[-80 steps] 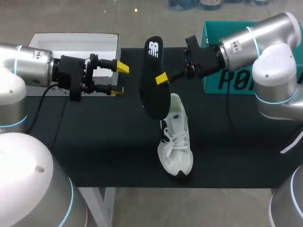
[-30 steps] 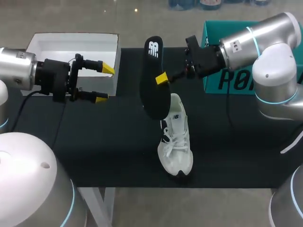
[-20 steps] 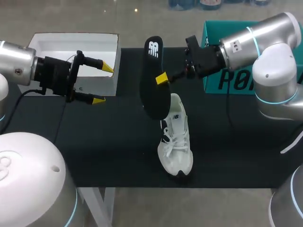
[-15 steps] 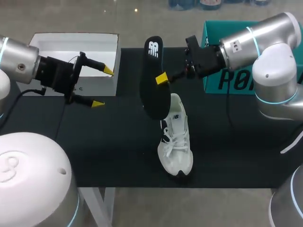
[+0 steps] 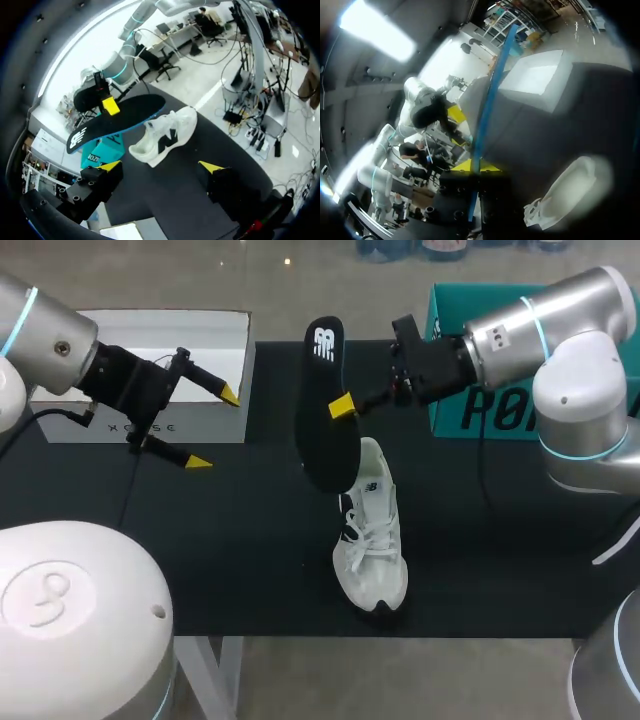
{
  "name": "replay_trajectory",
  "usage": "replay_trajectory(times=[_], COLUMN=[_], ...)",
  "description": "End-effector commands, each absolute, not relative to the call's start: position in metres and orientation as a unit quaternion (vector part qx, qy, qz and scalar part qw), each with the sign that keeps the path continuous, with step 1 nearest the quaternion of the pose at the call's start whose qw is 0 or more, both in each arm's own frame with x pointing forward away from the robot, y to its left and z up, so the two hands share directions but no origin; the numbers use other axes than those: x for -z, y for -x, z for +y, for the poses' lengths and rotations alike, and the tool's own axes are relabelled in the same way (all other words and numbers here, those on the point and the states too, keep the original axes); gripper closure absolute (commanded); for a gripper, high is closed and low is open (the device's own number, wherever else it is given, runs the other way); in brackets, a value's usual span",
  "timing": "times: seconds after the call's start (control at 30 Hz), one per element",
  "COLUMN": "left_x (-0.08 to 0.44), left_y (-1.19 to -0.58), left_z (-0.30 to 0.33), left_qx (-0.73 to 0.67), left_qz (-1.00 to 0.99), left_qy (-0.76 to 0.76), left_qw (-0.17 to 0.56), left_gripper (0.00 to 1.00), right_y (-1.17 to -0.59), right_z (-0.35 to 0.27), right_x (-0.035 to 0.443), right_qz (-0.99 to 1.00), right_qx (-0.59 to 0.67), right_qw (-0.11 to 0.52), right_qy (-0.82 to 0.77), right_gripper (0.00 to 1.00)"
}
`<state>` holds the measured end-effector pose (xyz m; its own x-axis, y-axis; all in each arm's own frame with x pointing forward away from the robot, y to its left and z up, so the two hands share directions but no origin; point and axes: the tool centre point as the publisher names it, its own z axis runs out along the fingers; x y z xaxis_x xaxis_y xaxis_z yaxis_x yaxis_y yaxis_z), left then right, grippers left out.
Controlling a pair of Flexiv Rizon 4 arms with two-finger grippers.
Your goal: Take the shoe out of the shoebox, open the shoe tongue, remove and reinsert the insole, then place the shoe into the shoebox
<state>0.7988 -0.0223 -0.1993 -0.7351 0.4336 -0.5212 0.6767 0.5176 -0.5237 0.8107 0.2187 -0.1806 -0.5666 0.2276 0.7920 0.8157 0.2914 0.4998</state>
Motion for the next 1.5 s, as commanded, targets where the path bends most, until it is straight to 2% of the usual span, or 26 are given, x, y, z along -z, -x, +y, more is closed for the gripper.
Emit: replay_trajectory(times=[0.03,0.53,0.73,1.07,1.5], left_x=[0.197,0.197,0.197,0.197,0.197], left_y=[-0.8,-0.8,-0.8,-0.8,-0.8], left_z=[-0.025,-0.025,-0.025,-0.025,-0.025], left_qx=[0.359,0.359,0.359,0.359,0.359], left_qz=[0.863,0.863,0.863,0.863,0.863], left_qy=[-0.319,-0.319,-0.319,-0.319,-0.319], left_qw=[0.159,0.159,0.159,0.159,0.159], left_gripper=[0.0,0.0,0.0,0.0,0.0], right_y=[-0.811,-0.811,-0.84,-0.89,-0.921], right_z=[0.22,0.22,0.21,0.176,0.148], right_x=[0.181,0.181,0.194,0.223,0.249], right_qz=[-0.744,-0.744,-0.745,-0.739,-0.754], right_qx=[0.48,0.48,0.478,0.485,0.51], right_qw=[0.305,0.305,0.289,0.228,0.211], right_qy=[0.352,0.352,0.366,0.408,0.356], right_gripper=[1.0,1.0,1.0,1.0,1.0])
